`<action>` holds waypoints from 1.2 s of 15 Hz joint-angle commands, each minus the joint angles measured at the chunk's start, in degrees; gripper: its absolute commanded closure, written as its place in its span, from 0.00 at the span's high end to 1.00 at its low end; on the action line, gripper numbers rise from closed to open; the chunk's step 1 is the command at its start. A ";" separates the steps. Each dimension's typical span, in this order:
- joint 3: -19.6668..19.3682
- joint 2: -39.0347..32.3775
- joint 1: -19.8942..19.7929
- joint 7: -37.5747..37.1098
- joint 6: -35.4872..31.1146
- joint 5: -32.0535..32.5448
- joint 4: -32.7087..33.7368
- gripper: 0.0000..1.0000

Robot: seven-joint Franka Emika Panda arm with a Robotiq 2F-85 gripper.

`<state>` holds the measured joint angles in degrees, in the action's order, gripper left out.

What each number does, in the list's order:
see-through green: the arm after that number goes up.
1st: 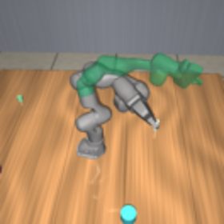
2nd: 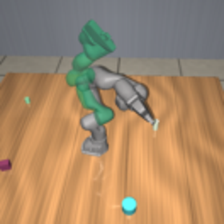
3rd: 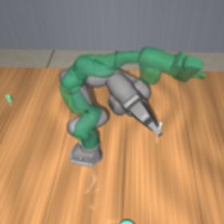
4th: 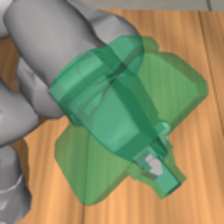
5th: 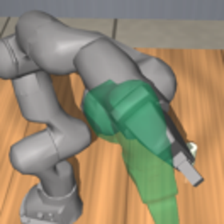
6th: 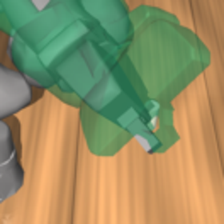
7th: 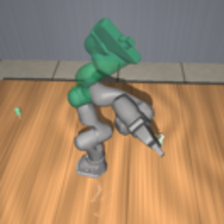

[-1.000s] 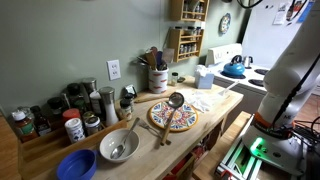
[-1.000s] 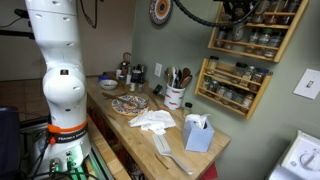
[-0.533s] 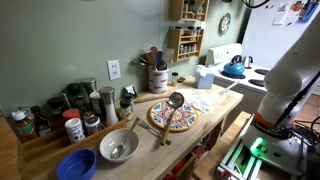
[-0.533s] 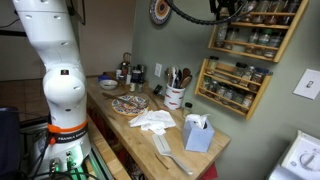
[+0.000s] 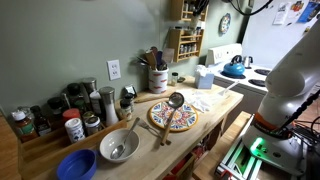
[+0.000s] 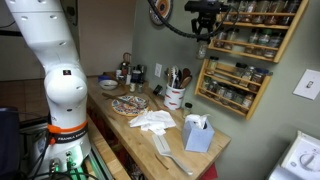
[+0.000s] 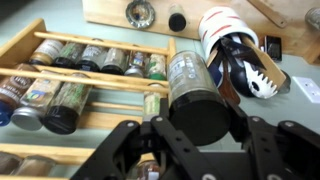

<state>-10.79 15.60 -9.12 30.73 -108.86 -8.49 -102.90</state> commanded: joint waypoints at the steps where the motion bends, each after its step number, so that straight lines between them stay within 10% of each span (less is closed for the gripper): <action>1: 1.69 1.85 1.68 -6.42 -2.90 3.63 -7.68 0.31; 17: 7.93 4.74 -0.15 -38.67 -33.06 15.16 -39.49 0.31; 18: 6.90 2.59 1.26 -35.49 -30.31 12.96 -36.08 0.56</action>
<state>-3.64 18.19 -8.12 -4.80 -139.40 4.43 -139.15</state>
